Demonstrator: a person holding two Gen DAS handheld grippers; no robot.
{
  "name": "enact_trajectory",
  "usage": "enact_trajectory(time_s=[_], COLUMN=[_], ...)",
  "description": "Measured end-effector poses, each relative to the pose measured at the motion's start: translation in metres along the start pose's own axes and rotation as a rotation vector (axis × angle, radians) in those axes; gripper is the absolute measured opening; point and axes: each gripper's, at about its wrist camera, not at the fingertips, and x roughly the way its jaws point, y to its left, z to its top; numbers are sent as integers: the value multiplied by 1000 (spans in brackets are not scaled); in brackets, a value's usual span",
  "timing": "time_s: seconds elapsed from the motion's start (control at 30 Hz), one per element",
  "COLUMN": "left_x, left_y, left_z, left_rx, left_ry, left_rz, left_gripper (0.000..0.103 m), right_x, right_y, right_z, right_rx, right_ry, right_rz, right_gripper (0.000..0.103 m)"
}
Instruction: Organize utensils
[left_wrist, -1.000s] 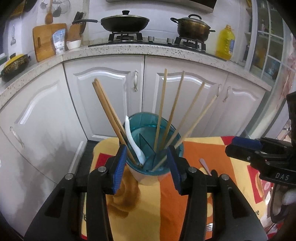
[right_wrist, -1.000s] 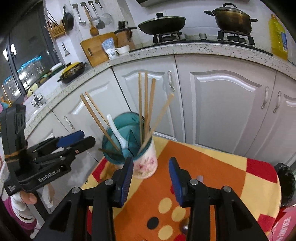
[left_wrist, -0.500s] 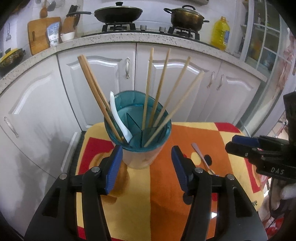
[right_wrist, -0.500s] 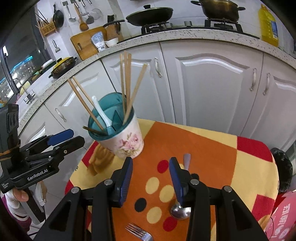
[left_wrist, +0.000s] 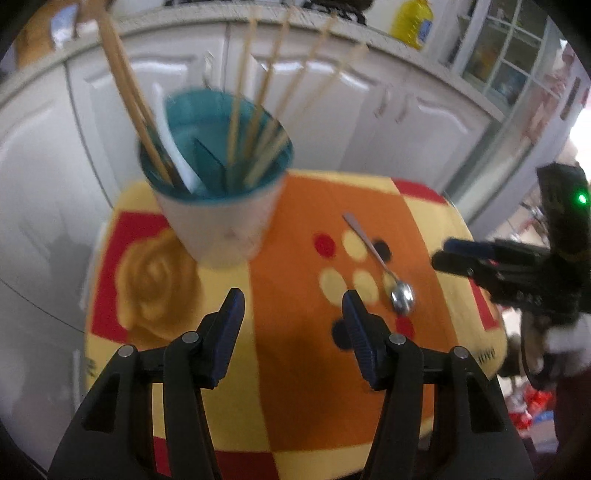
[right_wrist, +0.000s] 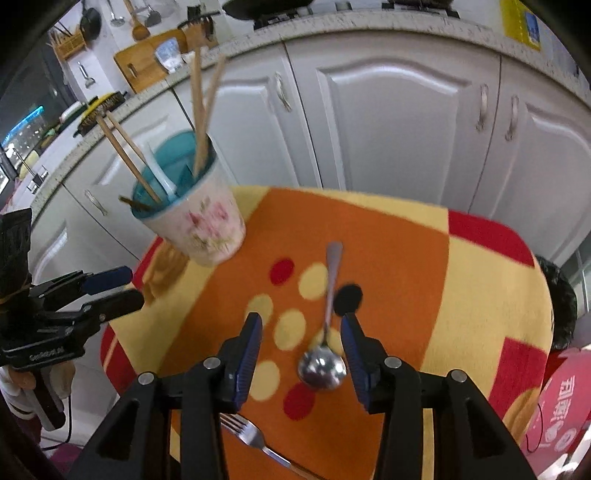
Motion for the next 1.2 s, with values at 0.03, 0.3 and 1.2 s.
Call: enact_trajectory(time_s=[0.03, 0.3, 1.2], left_x=[3, 33, 66], left_y=[-1, -12, -3], left_z=[-3, -39, 12], left_rx=[1, -19, 50], left_ry=[16, 192, 166], left_rz=[-14, -176, -162], left_gripper=[54, 54, 11], right_x=[2, 20, 24], right_y=[-3, -11, -20], right_z=[-4, -41, -42], right_rx=[4, -38, 10], right_ry=[10, 156, 162], right_rz=[0, 39, 50], right_gripper=[42, 42, 42])
